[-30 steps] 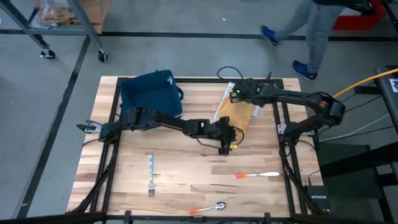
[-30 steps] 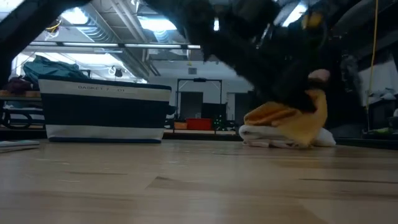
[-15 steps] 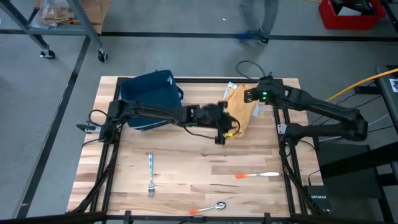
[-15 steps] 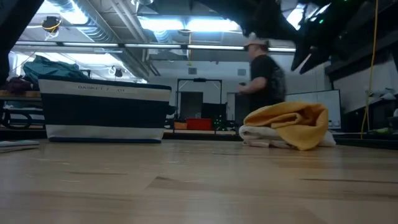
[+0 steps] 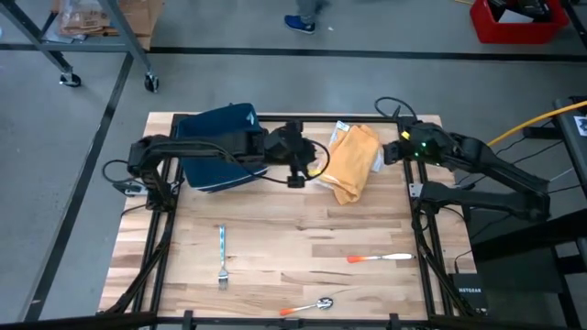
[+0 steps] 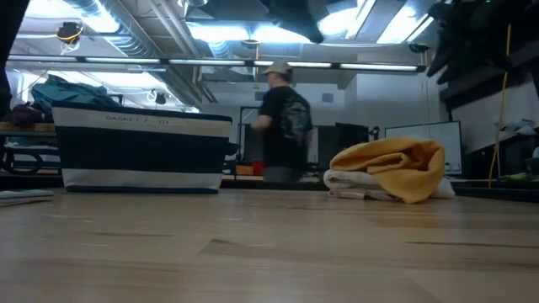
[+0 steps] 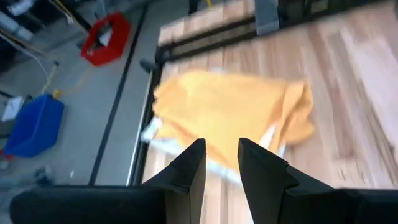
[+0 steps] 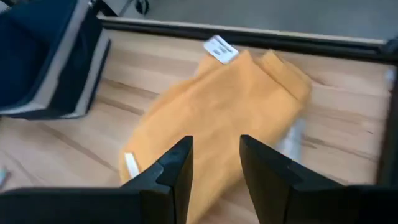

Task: Fold towel
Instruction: Put the stacked towels into the blue laundry organizer

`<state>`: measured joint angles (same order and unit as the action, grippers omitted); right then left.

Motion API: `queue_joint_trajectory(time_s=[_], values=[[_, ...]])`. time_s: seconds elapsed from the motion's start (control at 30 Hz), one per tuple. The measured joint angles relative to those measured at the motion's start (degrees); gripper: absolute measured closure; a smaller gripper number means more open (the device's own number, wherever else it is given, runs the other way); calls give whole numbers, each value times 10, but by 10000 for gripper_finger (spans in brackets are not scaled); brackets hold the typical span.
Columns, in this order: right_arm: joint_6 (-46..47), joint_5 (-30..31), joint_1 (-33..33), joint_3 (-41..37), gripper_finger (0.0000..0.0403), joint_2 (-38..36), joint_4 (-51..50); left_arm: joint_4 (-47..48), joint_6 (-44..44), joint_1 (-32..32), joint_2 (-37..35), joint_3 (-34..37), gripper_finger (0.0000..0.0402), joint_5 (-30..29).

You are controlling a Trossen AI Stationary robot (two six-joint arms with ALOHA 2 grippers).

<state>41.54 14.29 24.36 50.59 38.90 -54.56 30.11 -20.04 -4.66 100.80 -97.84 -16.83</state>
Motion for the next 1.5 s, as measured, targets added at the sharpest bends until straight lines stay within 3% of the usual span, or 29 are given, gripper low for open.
queue_joint_trajectory(time_s=[0.33,0.57,0.73,0.9,0.97,1.03,1.23,1.4,1.5], values=[[7,-6,0,0,268,-5,-48,54,32,-4,-20,0,314,-1],[28,1,0,0,268,25,-41,129,156,-4,-20,2,314,-1],[28,-4,0,-5,268,43,-75,186,192,-4,-20,38,314,-1],[29,-2,-24,-61,268,44,-54,198,214,-5,-20,113,314,-4],[41,9,-40,-92,268,44,-39,163,233,-8,-19,153,314,-8],[54,19,-56,-129,268,44,-3,69,260,-13,-19,197,314,-10],[76,29,-84,-238,268,46,221,-160,320,-21,-19,290,314,-10],[57,106,-86,-281,268,61,400,-186,349,-17,-19,299,314,-9],[47,163,-86,-285,268,87,421,-194,349,-9,-19,299,314,-9]])
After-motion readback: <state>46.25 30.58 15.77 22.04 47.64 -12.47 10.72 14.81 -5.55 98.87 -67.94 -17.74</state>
